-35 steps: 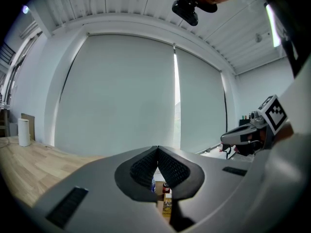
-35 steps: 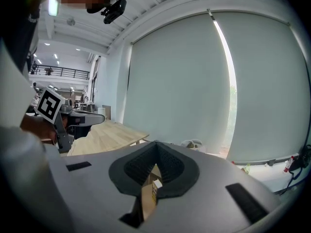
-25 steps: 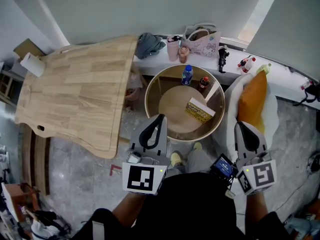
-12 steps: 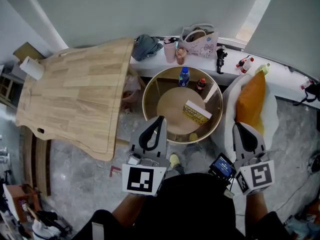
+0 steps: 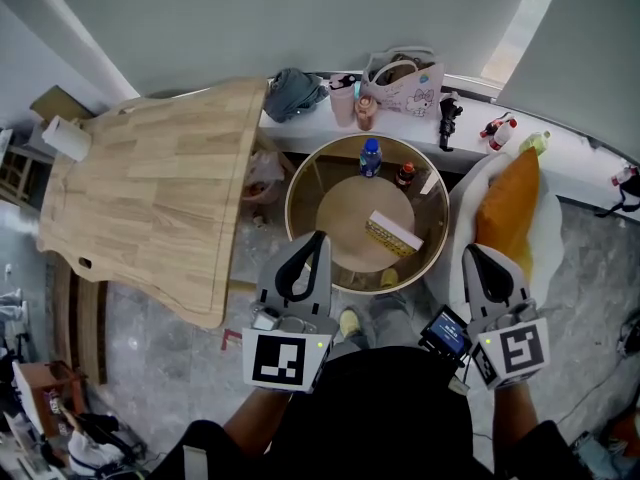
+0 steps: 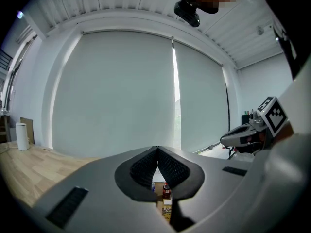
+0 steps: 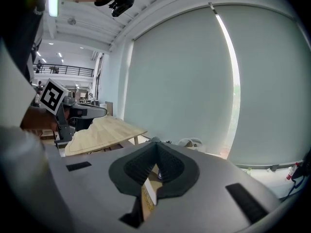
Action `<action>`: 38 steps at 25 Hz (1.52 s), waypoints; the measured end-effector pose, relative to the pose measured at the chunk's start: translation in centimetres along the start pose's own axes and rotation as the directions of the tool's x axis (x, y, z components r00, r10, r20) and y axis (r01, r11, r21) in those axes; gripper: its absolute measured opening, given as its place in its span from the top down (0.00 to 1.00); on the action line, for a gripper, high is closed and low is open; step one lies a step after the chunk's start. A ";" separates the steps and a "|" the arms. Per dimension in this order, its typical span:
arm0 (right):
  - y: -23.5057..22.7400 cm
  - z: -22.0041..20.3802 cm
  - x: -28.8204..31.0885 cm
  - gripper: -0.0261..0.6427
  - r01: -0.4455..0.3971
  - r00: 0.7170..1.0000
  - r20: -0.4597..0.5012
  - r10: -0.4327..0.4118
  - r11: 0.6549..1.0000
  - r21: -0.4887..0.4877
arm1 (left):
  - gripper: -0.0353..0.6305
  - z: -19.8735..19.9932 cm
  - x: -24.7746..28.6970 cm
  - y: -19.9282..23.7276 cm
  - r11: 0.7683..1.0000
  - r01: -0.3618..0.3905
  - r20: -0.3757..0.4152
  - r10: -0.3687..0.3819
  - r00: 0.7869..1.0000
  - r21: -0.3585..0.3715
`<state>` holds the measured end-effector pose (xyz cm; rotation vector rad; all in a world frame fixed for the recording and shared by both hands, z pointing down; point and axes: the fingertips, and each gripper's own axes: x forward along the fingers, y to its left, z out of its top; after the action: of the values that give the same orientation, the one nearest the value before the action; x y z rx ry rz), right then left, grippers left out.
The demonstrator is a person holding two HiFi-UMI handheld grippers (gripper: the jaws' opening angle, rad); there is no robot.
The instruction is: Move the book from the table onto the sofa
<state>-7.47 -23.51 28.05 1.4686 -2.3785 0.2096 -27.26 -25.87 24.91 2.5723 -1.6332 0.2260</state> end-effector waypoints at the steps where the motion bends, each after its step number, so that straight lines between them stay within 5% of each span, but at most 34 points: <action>1: -0.3 -0.1 0.3 0.95 -0.006 1.000 -0.001 0.006 1.000 -0.001 | 0.94 0.0 0.3 0.0 1.000 -0.003 -0.005 0.003 1.000 0.002; 22: -2.4 -3.3 9.5 0.94 -0.176 0.973 -0.157 0.167 0.983 -0.045 | 0.94 -3.3 6.1 3.3 0.994 -0.104 -0.142 0.100 0.985 -0.019; 28: -2.3 -5.9 11.5 0.94 -0.232 0.939 -0.263 0.221 0.973 -0.012 | 0.94 -5.1 7.7 4.2 0.992 -0.126 -0.182 0.119 0.976 -0.025; 31: -2.4 -7.4 12.2 0.82 -0.264 0.918 -0.302 0.259 0.964 0.024 | 0.94 -6.0 8.3 4.1 0.991 -0.133 -0.201 0.125 0.972 -0.029; 38: -2.4 -10.7 14.3 0.78 -0.317 0.879 -0.365 0.307 0.948 0.035 | 0.94 -8.5 9.9 3.6 0.988 -0.142 -0.231 0.126 0.965 -0.053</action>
<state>-9.02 -33.35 43.02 0.9225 -2.2764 0.4850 -27.03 -34.98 34.94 2.2900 -1.6973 0.4466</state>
